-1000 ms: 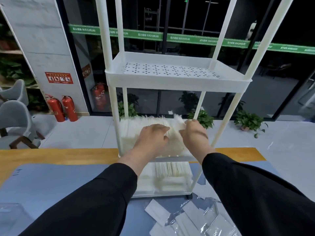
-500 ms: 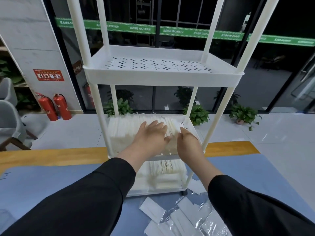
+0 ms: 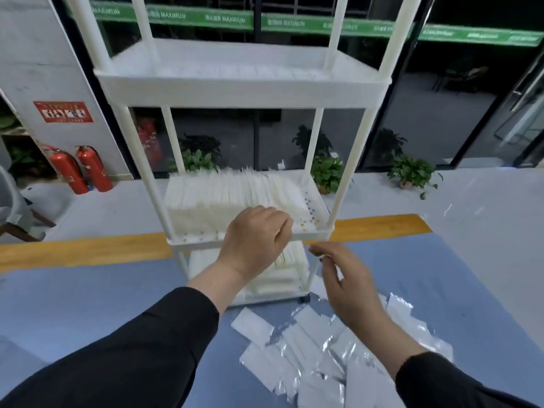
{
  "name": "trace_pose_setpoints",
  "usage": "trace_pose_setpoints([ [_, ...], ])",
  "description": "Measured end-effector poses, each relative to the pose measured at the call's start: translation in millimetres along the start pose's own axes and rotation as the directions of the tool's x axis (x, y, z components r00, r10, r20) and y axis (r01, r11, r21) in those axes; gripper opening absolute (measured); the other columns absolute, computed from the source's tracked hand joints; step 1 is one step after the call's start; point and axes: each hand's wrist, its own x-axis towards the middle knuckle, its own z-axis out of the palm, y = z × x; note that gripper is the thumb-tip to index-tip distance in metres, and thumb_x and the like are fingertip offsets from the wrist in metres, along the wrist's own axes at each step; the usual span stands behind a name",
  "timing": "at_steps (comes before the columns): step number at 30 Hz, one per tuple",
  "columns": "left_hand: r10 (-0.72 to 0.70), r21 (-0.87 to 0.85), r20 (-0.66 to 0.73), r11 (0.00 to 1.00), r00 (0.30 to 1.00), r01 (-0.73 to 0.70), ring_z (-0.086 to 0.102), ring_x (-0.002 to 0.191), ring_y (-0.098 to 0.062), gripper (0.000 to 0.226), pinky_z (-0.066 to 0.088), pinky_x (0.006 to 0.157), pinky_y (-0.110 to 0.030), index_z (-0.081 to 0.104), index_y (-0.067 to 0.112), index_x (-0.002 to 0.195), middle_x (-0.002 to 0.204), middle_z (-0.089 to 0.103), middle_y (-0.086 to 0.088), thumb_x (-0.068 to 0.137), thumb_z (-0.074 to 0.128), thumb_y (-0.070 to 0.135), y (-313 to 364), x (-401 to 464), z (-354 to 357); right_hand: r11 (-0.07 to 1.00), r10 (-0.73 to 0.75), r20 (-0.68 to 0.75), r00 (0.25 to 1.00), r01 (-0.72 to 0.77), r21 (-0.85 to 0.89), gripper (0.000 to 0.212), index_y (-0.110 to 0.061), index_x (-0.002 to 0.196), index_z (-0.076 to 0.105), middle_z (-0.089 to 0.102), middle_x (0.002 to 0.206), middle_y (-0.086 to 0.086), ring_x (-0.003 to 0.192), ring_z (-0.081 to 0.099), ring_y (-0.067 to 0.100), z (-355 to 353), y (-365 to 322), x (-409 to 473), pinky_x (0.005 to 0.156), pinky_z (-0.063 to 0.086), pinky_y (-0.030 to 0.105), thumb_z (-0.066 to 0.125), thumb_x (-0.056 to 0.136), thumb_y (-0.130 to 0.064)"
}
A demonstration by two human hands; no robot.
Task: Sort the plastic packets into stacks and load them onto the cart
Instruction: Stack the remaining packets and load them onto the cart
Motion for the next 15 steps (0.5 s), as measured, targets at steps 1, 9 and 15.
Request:
trace_pose_setpoints([
  [1, 0.028, -0.048, -0.014, 0.998, 0.999, -0.029, 0.054, 0.059, -0.022, 0.038, 0.045, 0.057, -0.036, 0.063, 0.012, 0.071, 0.065, 0.06, -0.001, 0.104, 0.045, 0.021, 9.9, -15.6, 2.5, 0.999, 0.036, 0.016, 0.999, -0.035, -0.026, 0.028, -0.016, 0.112, 0.069, 0.066, 0.109, -0.015, 0.105, 0.059, -0.004, -7.3, 10.9, -17.1, 0.092, 0.043, 0.01, 0.045, 0.098, -0.012],
  [9, -0.464, 0.063, 0.506, 0.861, 0.727, 0.505, 0.046, 0.063, -0.021, 0.038, 0.038, 0.056, -0.032, 0.043, 0.021, 0.069, 0.064, 0.048, 0.004, 0.102, 0.041, 0.038, 67.8, -144.6, 35.2, 0.842, 0.521, 0.339, 0.783, -0.407, -0.354, 0.023, -0.027, 0.123, 0.064, 0.062, 0.12, -0.011, 0.098, 0.06, 0.005, -36.5, 106.4, -121.9, 0.084, 0.043, 0.021, 0.056, 0.101, -0.026],
  [15, -0.706, 0.378, 0.653, 0.618, 0.275, 0.689, 0.06, 0.087, -0.024, 0.025, 0.047, 0.069, -0.032, 0.063, 0.023, 0.099, 0.095, 0.068, 0.002, 0.103, 0.042, 0.036, 61.1, -200.5, 37.6, 0.867, 0.492, 0.597, 0.634, -0.294, -0.403, 0.041, -0.024, 0.137, 0.056, 0.054, 0.139, -0.009, 0.118, 0.057, 0.01, -18.4, 116.9, -143.6, 0.09, 0.036, 0.015, 0.06, 0.098, -0.036],
])
